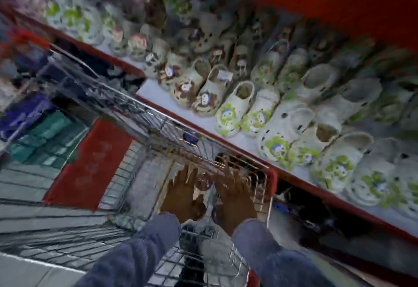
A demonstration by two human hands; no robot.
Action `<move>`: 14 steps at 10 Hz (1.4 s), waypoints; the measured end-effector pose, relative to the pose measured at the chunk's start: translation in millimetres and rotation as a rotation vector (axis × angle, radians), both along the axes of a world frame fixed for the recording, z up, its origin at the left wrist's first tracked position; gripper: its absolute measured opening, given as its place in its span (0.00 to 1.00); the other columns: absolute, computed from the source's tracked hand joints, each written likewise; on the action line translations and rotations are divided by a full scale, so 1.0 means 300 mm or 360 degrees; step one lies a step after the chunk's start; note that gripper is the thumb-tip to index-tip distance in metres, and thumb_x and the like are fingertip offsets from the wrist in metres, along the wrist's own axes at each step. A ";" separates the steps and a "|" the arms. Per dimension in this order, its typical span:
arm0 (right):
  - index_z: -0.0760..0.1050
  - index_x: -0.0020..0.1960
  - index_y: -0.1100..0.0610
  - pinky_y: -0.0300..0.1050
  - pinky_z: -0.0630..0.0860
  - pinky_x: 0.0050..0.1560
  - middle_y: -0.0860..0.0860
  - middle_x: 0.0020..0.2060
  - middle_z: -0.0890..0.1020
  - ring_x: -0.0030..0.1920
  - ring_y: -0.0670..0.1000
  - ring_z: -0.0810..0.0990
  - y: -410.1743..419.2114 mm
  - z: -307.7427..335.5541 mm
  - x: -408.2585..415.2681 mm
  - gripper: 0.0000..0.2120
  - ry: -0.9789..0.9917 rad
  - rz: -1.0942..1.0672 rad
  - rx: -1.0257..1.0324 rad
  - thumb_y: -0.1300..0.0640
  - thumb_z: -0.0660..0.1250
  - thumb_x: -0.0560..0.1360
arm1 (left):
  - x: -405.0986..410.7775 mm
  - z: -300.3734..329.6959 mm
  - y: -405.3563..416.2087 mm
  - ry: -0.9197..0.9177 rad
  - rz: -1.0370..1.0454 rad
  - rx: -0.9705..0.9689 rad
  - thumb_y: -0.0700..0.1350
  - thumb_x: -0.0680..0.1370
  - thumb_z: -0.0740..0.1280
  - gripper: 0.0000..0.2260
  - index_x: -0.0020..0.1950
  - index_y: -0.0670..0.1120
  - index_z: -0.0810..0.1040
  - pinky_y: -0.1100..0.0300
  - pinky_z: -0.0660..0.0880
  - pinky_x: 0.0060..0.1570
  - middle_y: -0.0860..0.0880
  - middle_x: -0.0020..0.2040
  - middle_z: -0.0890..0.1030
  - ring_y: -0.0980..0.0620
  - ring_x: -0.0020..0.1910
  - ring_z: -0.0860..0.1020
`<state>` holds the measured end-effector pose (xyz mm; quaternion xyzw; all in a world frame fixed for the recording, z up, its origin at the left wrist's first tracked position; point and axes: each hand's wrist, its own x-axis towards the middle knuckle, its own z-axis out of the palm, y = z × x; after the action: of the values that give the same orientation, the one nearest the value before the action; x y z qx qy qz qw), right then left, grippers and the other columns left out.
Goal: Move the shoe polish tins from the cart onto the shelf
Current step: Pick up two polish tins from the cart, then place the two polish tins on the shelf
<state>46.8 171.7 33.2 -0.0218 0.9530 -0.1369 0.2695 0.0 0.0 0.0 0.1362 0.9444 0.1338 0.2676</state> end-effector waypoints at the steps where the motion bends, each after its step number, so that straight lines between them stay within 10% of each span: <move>1: 0.52 0.82 0.49 0.57 0.53 0.81 0.56 0.82 0.52 0.82 0.61 0.51 -0.041 -0.191 -0.048 0.38 -0.0160 -0.0325 0.0003 0.54 0.66 0.77 | -0.052 -0.173 -0.010 -0.0179 0.0064 0.0087 0.51 0.80 0.64 0.36 0.82 0.45 0.50 0.47 0.55 0.79 0.41 0.83 0.52 0.41 0.82 0.54; 4: 0.56 0.80 0.59 0.55 0.69 0.73 0.61 0.78 0.63 0.78 0.62 0.63 -0.046 -0.480 -0.192 0.28 -0.0218 -0.0431 0.0242 0.64 0.59 0.82 | -0.126 -0.470 0.054 -0.0242 0.0245 0.0379 0.43 0.70 0.77 0.34 0.74 0.43 0.69 0.46 0.73 0.66 0.38 0.69 0.72 0.37 0.66 0.74; 7: 0.71 0.68 0.60 0.56 0.79 0.63 0.59 0.67 0.74 0.71 0.62 0.70 -0.033 -0.385 -0.239 0.30 -0.0195 -0.0428 0.0098 0.56 0.78 0.69 | -0.197 -0.349 0.031 -0.0268 -0.0045 0.0386 0.49 0.68 0.67 0.19 0.53 0.39 0.77 0.47 0.74 0.59 0.44 0.53 0.79 0.40 0.55 0.76; 9: 0.80 0.58 0.56 0.48 0.79 0.59 0.52 0.56 0.84 0.59 0.55 0.82 0.027 0.061 -0.242 0.28 0.0111 -0.0432 -0.0398 0.52 0.82 0.60 | -0.182 0.093 -0.053 0.0292 0.0210 0.0786 0.45 0.58 0.77 0.27 0.54 0.55 0.75 0.78 0.68 0.52 0.61 0.45 0.79 0.62 0.47 0.75; 10: 0.78 0.64 0.54 0.48 0.78 0.60 0.51 0.58 0.83 0.59 0.52 0.81 0.063 0.337 -0.240 0.35 0.0243 -0.0379 -0.0531 0.50 0.82 0.58 | -0.182 0.328 -0.091 0.0333 0.0207 0.0749 0.50 0.59 0.78 0.29 0.60 0.52 0.78 0.62 0.76 0.55 0.54 0.53 0.80 0.54 0.54 0.79; 12: 0.82 0.53 0.50 0.43 0.82 0.50 0.44 0.46 0.85 0.46 0.44 0.83 0.171 0.909 -0.231 0.24 0.0636 -0.0226 -0.0594 0.51 0.80 0.57 | -0.190 0.840 -0.056 0.0572 0.0176 0.0785 0.62 0.55 0.75 0.39 0.64 0.50 0.79 0.63 0.75 0.56 0.53 0.57 0.80 0.56 0.54 0.79; 13: 0.82 0.54 0.48 0.26 0.77 0.43 0.40 0.43 0.84 0.42 0.37 0.81 0.252 1.154 -0.225 0.27 0.0787 -0.0191 -0.0534 0.50 0.81 0.56 | -0.214 1.077 -0.009 0.0680 0.0067 0.0849 0.59 0.56 0.77 0.36 0.62 0.51 0.78 0.79 0.71 0.47 0.56 0.54 0.80 0.66 0.48 0.79; 14: 0.80 0.62 0.47 0.31 0.77 0.50 0.40 0.52 0.84 0.50 0.39 0.82 0.343 1.347 -0.205 0.33 0.0893 -0.0176 -0.0521 0.48 0.82 0.57 | -0.233 1.281 0.074 0.0804 -0.0082 0.0895 0.52 0.60 0.82 0.30 0.60 0.57 0.78 0.82 0.70 0.42 0.63 0.52 0.78 0.75 0.47 0.77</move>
<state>-14.6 274.7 437.2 -0.0499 0.9551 -0.2915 -0.0186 -69.9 22.2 384.3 0.2568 0.9032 0.3434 -0.0184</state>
